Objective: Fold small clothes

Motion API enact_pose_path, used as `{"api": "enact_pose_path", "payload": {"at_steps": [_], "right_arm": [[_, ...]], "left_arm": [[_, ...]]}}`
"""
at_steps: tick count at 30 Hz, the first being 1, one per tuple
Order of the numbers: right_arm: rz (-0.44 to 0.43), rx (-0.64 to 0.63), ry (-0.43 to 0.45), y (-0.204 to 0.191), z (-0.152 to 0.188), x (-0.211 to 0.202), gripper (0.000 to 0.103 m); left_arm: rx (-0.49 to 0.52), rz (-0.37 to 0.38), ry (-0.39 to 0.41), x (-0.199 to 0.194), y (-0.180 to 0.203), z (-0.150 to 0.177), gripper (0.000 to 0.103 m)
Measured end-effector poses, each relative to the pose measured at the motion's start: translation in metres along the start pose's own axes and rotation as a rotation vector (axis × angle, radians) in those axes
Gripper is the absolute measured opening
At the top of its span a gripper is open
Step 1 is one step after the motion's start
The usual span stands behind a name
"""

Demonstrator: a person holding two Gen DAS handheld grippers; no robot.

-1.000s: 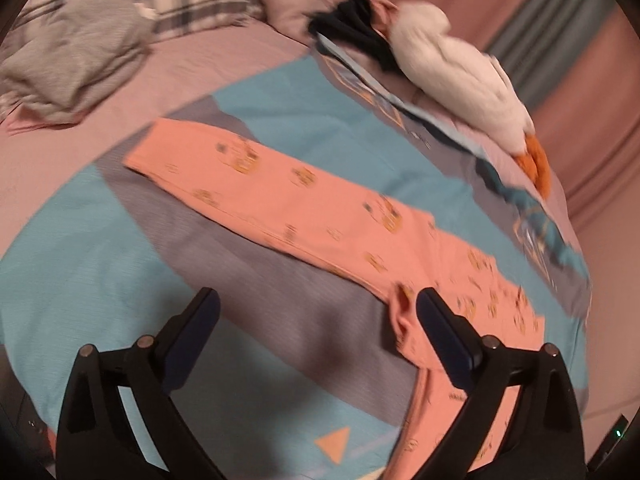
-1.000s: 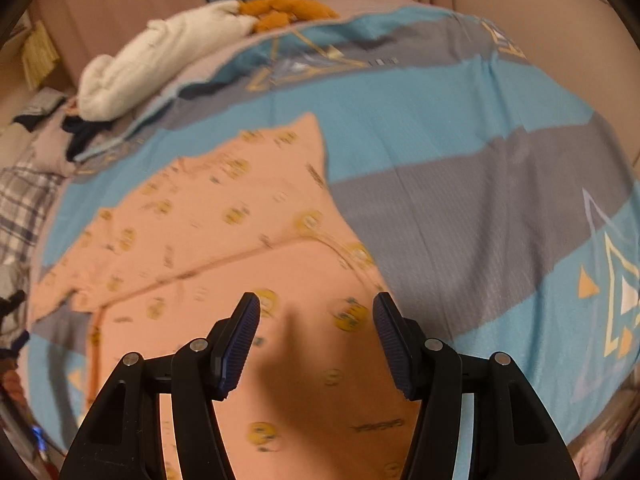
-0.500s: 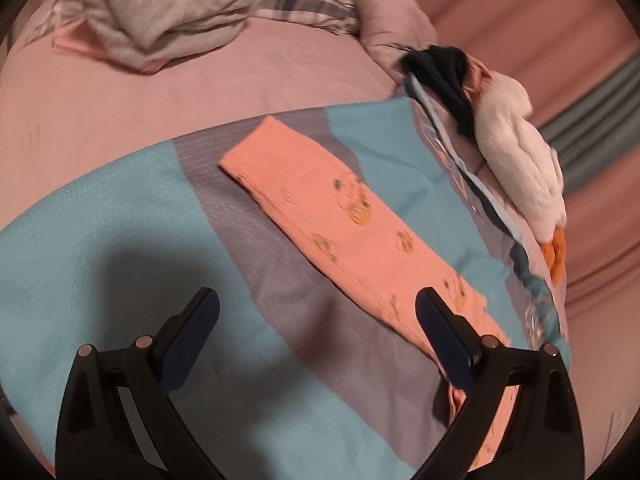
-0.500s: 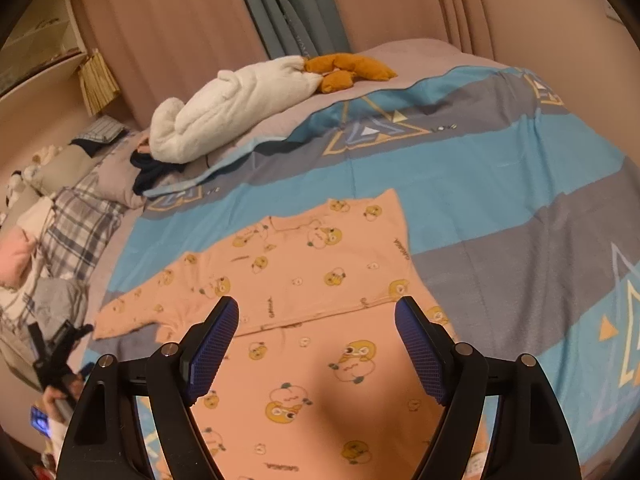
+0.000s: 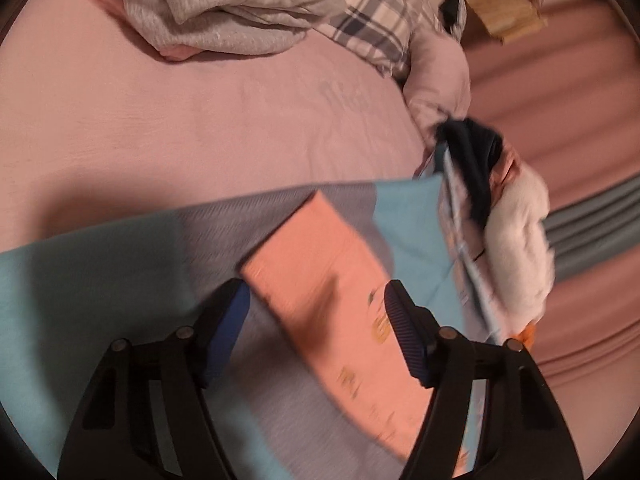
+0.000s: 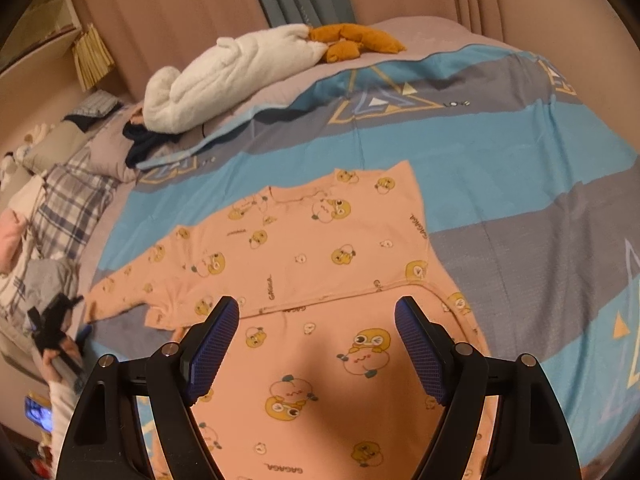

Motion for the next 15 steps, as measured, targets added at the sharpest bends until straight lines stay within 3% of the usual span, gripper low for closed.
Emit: {"api": "enact_pose_path", "payload": {"at_steps": [2,4,5,10,15], "right_arm": [[0.004,0.006,-0.002,-0.001,-0.001,0.002,0.080],[-0.003,0.010,-0.008,-0.003,-0.002,0.003,0.080],[-0.007,0.007,-0.012,-0.005,-0.002,0.004,0.080],[-0.006,-0.020,-0.014,-0.012,-0.003,0.003,0.080],[-0.011,-0.022,-0.005,-0.012,-0.005,0.003,0.080]], "left_arm": [[-0.023,0.014,-0.001,0.007,0.001,-0.004,0.048],[-0.029,0.018,-0.016,0.017,0.002,-0.006,0.020],[-0.028,0.017,-0.024,0.022,0.002,-0.006,0.012],[0.073,-0.031,0.011,0.017,0.022,-0.003,0.008],[0.152,0.016,0.038,-0.004,0.057,-0.002,0.007]]}}
Point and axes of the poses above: each gripper's, at about its wrist camera, not at the fingertips, and x roughly the way its jaws point, y to its right, z to its underside, the point moved 2 cm from there along x, roughly the way its jaws point, and after that the axes turned 4 degrees about x, right-handed, at the moved point
